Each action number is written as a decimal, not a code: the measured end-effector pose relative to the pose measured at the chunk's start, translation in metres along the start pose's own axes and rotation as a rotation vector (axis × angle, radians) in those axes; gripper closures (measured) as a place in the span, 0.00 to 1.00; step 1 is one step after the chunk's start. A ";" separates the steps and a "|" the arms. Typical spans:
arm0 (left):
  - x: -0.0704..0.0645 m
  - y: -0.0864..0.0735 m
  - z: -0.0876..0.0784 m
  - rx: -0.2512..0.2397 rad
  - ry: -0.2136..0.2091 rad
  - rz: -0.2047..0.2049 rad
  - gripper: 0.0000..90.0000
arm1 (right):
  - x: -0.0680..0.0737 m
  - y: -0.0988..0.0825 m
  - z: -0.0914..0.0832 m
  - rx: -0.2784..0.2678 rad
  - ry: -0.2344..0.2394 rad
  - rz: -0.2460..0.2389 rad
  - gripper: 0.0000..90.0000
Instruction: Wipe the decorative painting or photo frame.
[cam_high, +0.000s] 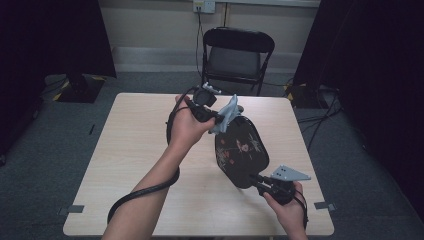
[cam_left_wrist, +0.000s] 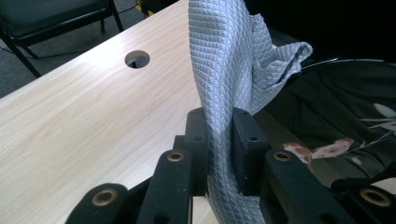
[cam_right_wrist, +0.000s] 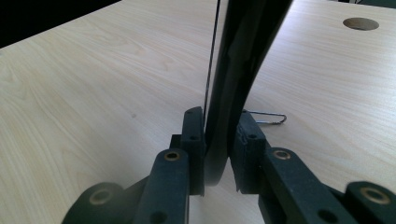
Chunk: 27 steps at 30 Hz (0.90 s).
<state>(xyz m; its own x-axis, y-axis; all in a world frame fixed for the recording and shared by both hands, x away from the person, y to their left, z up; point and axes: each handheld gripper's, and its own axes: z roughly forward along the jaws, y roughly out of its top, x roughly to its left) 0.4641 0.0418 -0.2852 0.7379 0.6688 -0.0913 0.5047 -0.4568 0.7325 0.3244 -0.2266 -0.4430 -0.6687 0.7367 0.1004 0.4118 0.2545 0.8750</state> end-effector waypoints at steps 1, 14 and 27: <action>0.000 -0.001 0.001 0.001 0.000 -0.002 0.87 | 0.000 0.000 0.000 0.000 0.000 0.000 0.86; 0.007 -0.017 0.014 0.033 0.017 -0.010 0.87 | 0.000 0.000 0.000 0.001 -0.002 -0.001 0.86; 0.012 -0.026 0.022 0.049 0.025 -0.019 0.87 | 0.000 0.000 0.000 0.002 -0.001 -0.004 0.86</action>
<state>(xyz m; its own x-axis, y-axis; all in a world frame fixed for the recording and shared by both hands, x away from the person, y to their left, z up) 0.4701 0.0487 -0.3207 0.7170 0.6915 -0.0877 0.5401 -0.4716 0.6971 0.3245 -0.2265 -0.4428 -0.6696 0.7363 0.0970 0.4106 0.2582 0.8745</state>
